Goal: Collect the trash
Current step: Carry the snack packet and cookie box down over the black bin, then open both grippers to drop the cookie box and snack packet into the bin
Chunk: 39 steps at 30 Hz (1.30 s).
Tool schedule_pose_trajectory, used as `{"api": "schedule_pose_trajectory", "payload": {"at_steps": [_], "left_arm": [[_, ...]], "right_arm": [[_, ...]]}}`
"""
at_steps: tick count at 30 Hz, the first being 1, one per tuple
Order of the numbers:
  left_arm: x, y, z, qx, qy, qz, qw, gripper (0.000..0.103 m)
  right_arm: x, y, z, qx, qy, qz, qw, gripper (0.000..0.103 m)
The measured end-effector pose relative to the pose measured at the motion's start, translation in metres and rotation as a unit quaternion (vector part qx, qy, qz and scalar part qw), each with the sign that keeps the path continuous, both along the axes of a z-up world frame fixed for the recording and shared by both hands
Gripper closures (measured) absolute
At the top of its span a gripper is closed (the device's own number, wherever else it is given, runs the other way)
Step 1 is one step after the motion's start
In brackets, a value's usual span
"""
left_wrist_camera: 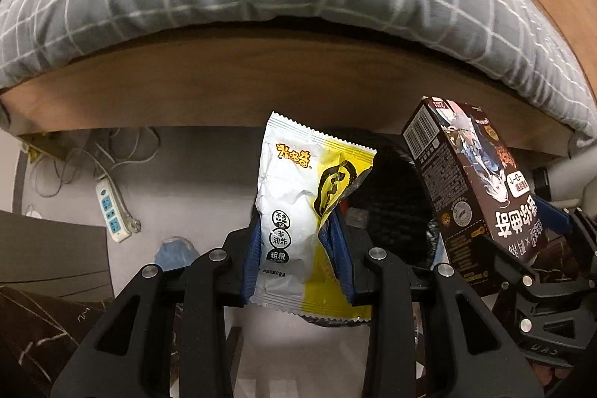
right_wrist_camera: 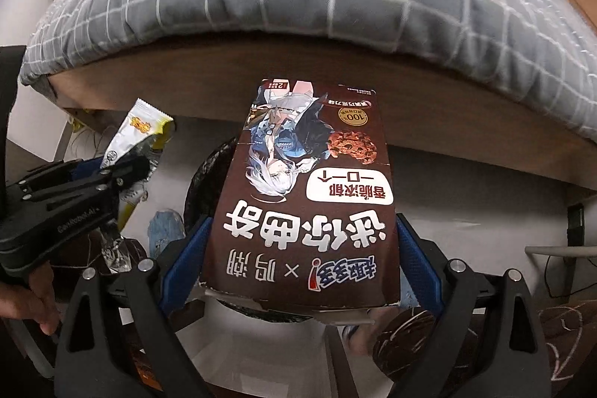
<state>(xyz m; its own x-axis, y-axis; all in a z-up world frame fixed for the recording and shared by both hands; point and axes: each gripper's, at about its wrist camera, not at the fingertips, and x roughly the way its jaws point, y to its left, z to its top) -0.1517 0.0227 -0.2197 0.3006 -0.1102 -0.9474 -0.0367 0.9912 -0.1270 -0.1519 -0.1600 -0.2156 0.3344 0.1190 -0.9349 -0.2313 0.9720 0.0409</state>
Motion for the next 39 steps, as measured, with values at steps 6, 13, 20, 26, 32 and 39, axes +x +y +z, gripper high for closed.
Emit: {"api": "schedule_pose_trajectory", "payload": {"at_steps": [6,13,20,26,32,39], "left_arm": [[-0.002,0.022,-0.003,0.009,0.007,0.022,0.9997,0.070],[-0.005,0.027,-0.001,0.010,0.009,0.031,0.9994,0.070],[0.004,-0.006,0.005,0.004,0.005,-0.003,1.0000,0.070],[0.011,-0.039,0.009,-0.004,-0.002,-0.031,0.9995,0.070],[0.015,-0.074,0.007,0.003,-0.001,-0.063,0.9980,0.069],[0.014,-0.096,0.010,0.010,-0.011,-0.076,0.9970,0.054]], "right_arm": [[0.002,0.021,-0.001,-0.004,-0.003,0.027,1.000,0.013],[0.006,0.018,0.009,-0.010,-0.020,0.014,1.000,0.008],[0.009,-0.019,0.020,-0.016,-0.038,-0.026,0.999,0.008],[0.006,-0.051,0.027,-0.022,-0.051,-0.050,0.997,0.008],[-0.003,-0.079,0.035,-0.020,-0.058,-0.071,0.996,0.008],[-0.007,-0.094,0.035,-0.020,-0.065,-0.092,0.993,0.008]]}}
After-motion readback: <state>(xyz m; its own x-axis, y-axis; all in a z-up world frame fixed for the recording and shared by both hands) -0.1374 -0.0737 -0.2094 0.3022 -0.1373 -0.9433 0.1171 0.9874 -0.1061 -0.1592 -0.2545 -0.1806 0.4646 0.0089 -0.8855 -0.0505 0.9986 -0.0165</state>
